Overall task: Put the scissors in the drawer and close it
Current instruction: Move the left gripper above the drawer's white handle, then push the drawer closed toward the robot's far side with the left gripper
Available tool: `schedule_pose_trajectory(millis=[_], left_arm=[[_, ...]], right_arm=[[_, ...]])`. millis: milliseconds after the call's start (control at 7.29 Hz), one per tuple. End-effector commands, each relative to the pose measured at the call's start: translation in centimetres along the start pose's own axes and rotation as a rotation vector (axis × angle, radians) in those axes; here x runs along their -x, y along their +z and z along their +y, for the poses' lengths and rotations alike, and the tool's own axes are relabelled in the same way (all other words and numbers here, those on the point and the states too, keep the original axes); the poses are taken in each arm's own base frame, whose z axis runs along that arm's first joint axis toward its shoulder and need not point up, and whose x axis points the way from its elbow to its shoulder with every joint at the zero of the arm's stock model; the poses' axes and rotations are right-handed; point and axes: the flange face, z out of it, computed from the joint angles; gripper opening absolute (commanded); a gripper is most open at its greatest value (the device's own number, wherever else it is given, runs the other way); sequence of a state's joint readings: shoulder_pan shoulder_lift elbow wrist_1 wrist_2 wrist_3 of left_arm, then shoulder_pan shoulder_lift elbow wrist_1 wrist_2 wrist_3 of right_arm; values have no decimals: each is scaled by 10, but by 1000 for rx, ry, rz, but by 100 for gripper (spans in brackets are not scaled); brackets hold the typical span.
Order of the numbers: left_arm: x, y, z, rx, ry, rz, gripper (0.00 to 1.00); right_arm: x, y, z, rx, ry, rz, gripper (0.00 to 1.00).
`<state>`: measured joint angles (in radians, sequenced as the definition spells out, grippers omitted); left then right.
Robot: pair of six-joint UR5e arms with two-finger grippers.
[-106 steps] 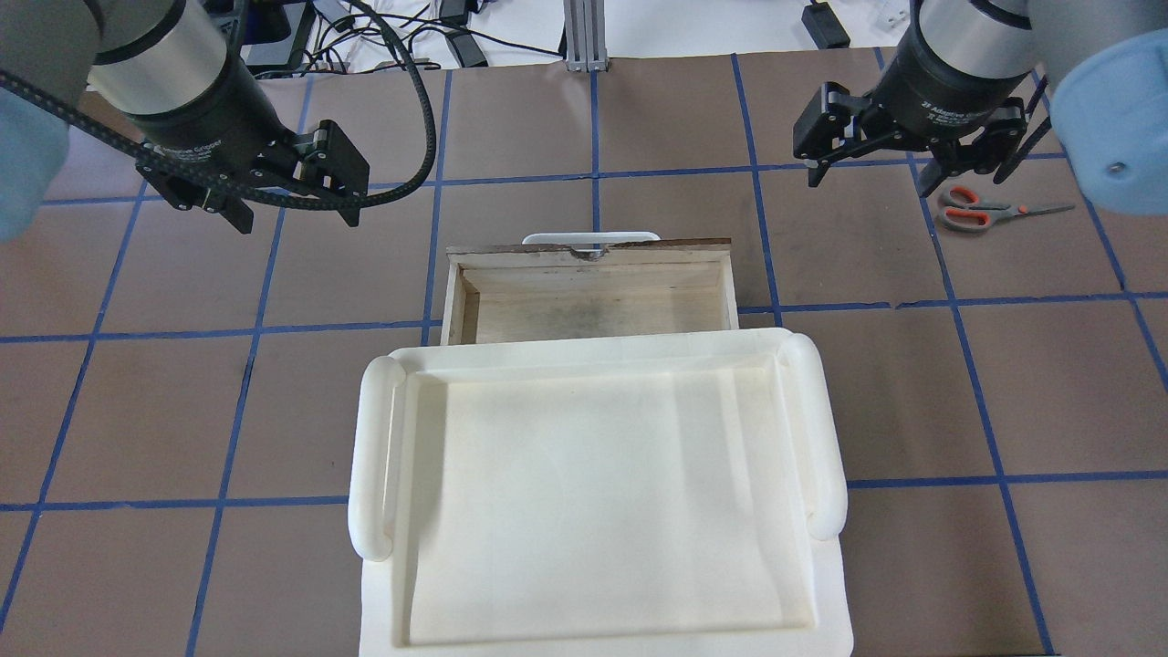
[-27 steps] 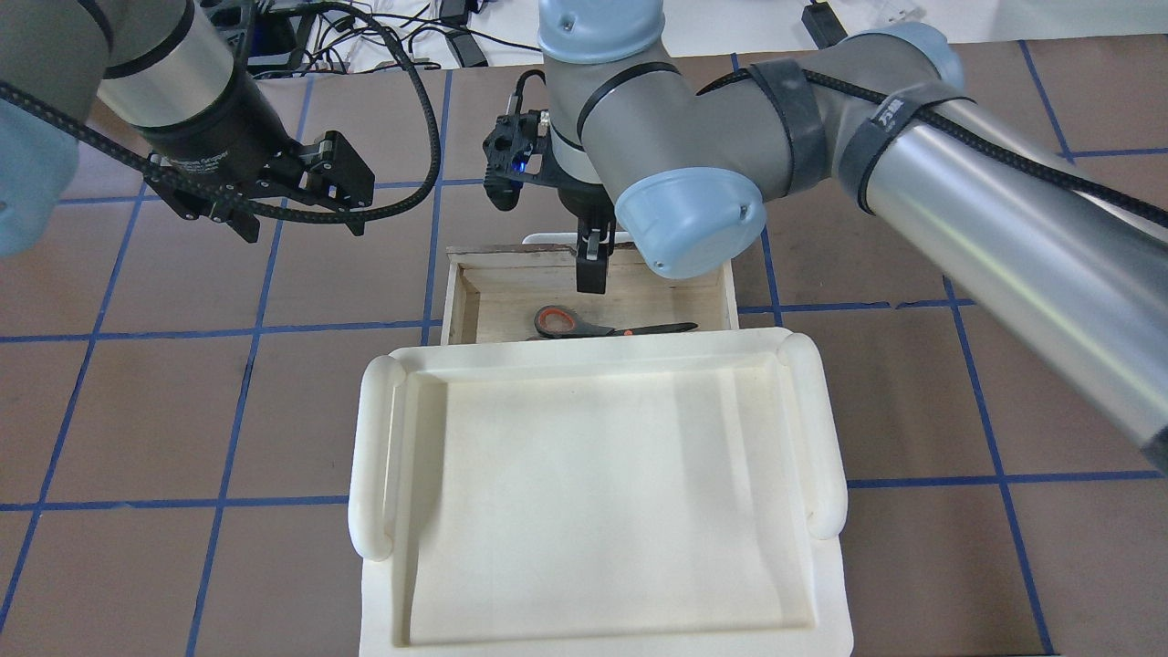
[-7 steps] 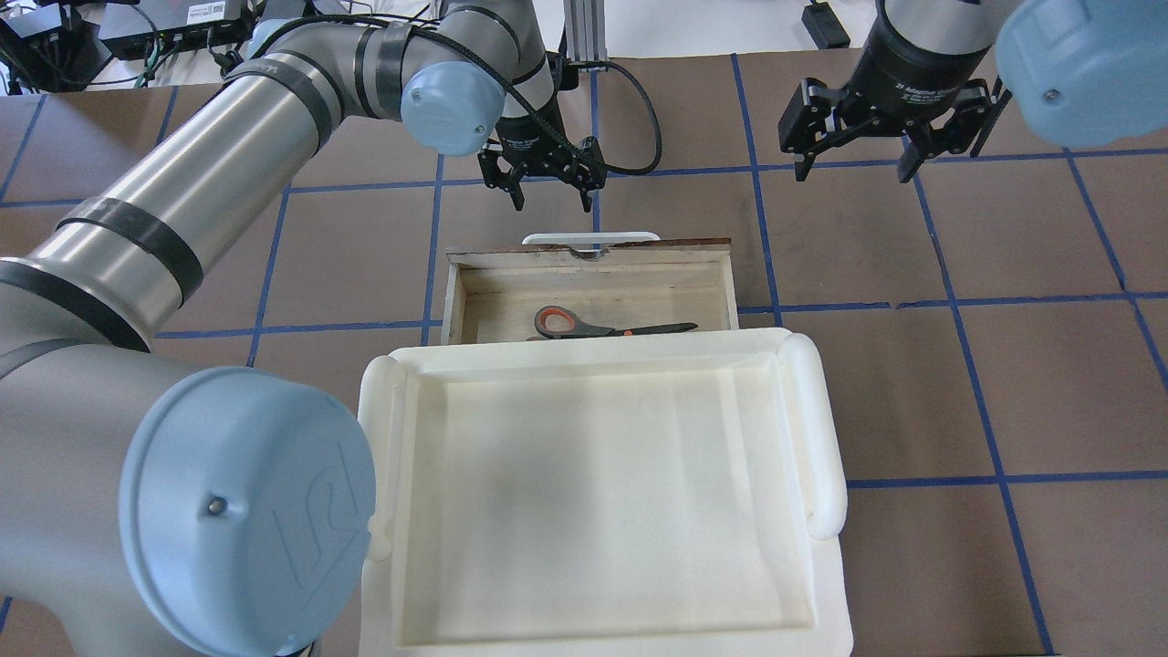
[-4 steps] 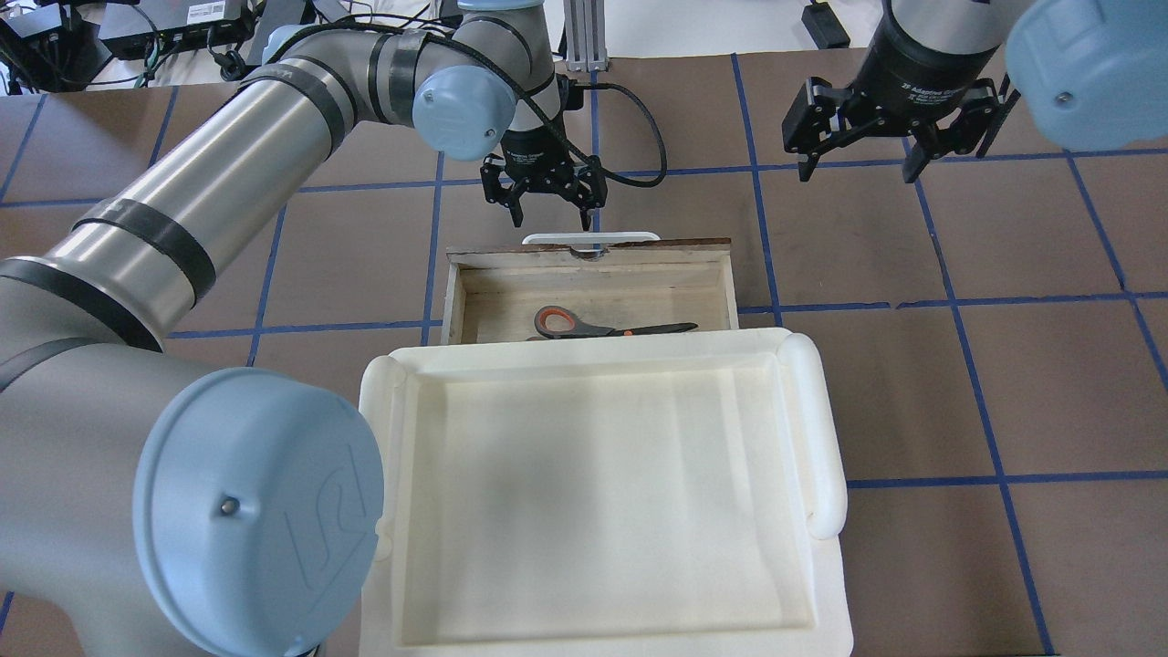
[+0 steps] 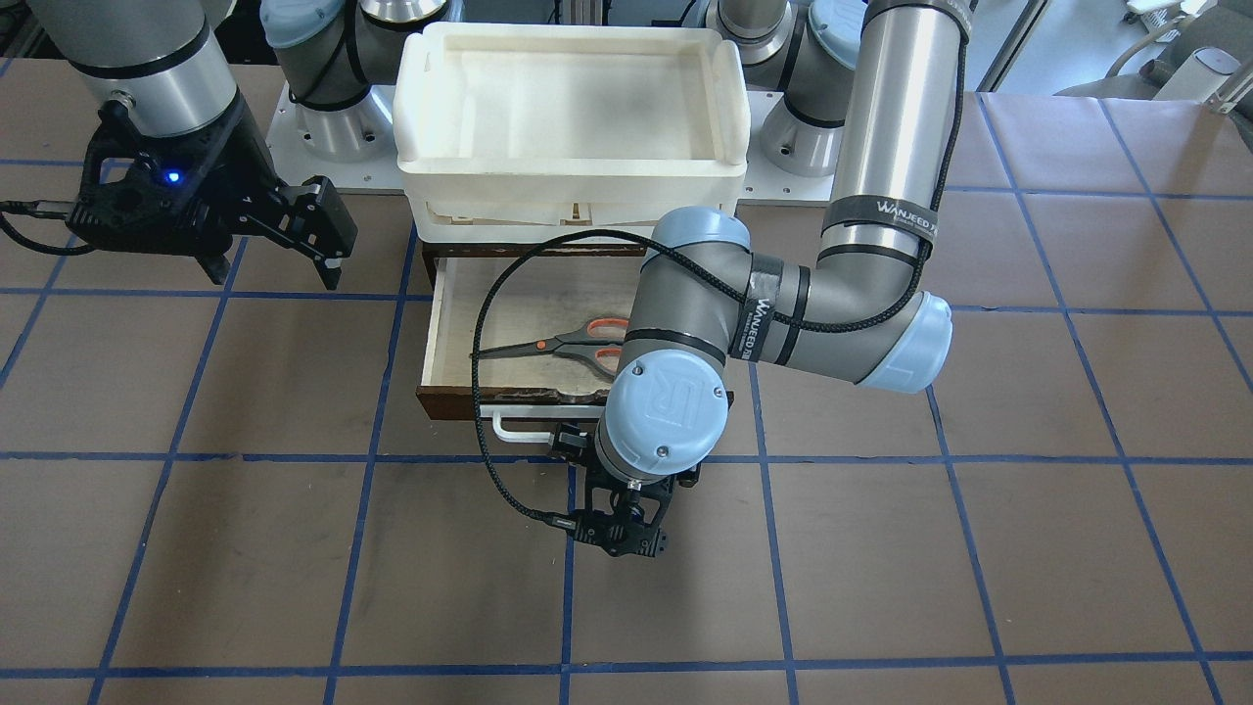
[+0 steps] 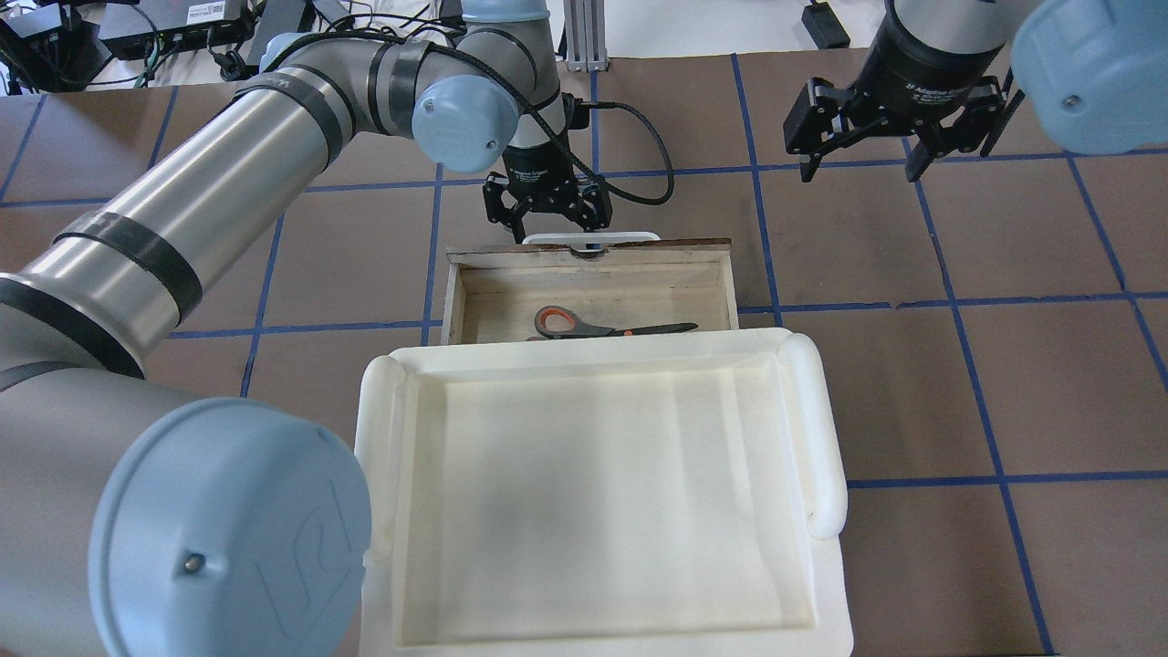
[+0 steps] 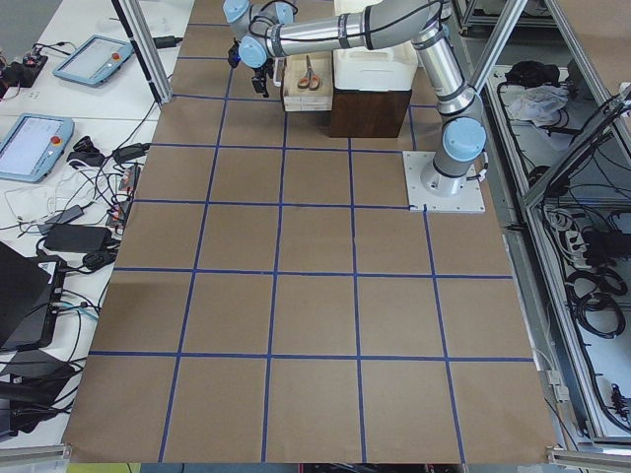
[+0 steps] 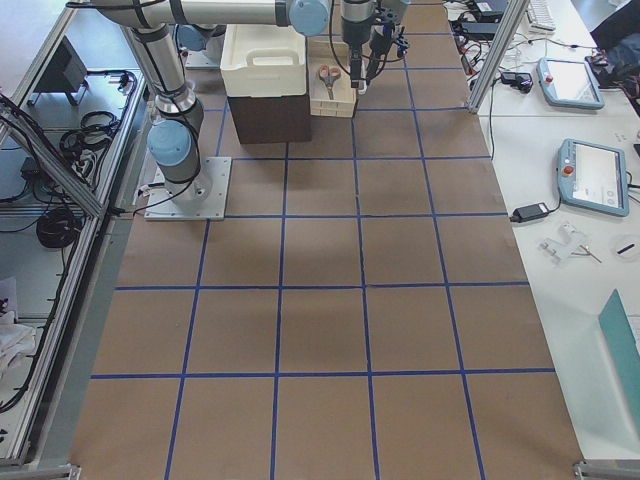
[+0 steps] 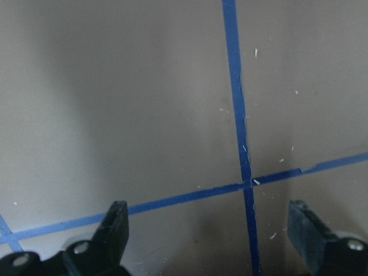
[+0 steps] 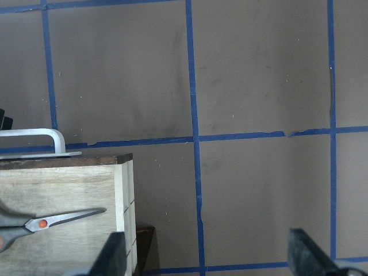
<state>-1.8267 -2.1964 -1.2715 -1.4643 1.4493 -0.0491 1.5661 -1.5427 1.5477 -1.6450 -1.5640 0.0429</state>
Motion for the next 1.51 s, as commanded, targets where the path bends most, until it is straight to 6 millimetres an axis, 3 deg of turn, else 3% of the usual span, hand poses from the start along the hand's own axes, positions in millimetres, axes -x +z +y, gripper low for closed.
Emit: schedule_pose_trajectory(millis=[0, 1371], left_arm=[[1, -2, 14, 36, -3, -4, 100], [6, 1, 80, 87, 13, -11, 100]], right_arm=[[1, -1, 2, 2, -3, -5, 100], [-2, 8, 9, 18, -2, 18, 100]])
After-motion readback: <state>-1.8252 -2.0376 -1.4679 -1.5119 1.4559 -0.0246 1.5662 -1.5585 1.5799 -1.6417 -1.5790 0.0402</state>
